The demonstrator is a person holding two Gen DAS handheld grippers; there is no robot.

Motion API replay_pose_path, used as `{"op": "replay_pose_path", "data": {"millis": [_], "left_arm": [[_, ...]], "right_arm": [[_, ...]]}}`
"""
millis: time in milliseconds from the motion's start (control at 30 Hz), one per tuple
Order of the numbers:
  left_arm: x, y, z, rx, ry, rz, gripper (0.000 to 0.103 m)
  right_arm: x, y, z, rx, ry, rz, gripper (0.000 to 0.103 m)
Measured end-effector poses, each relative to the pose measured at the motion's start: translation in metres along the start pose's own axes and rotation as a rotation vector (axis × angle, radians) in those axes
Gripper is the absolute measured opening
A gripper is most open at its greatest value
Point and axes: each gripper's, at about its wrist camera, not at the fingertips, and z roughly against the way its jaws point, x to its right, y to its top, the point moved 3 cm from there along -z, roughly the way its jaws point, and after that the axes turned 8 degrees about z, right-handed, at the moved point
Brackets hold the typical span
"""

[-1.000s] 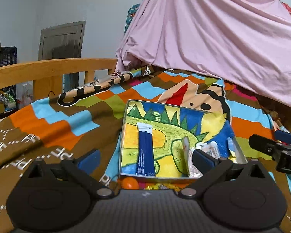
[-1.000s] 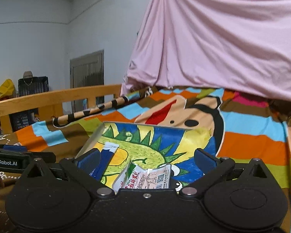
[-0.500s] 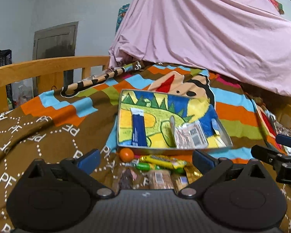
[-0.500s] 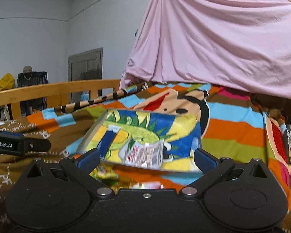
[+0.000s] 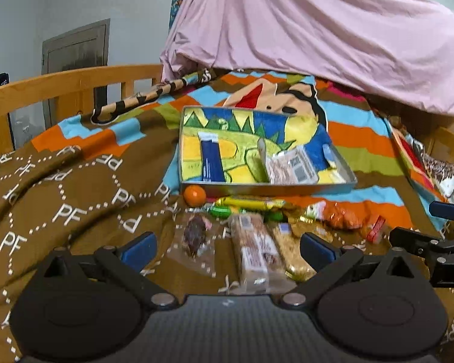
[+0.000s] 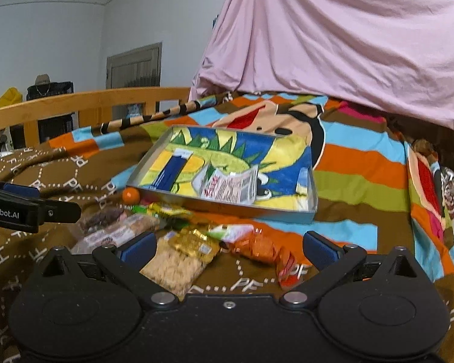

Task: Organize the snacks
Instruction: 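Withdraw both tools from the tray back toward the remaining snacks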

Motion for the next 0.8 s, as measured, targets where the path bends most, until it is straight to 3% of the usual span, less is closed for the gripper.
{"op": "replay_pose_path", "data": {"millis": [300, 800], "left_arm": [[-0.002, -0.017, -0.006, -0.068, 0.021, -0.028, 0.102], [-0.001, -0.015, -0.024, -0.145, 0.006, -0.065, 0.102]], "right_arm": [[-0.014, -0.02, -0.016, -0.117, 0.039, 0.008, 0.102], [-0.031, -0.03, -0.03, -0.162, 0.07, 0.032, 0.102]]}}
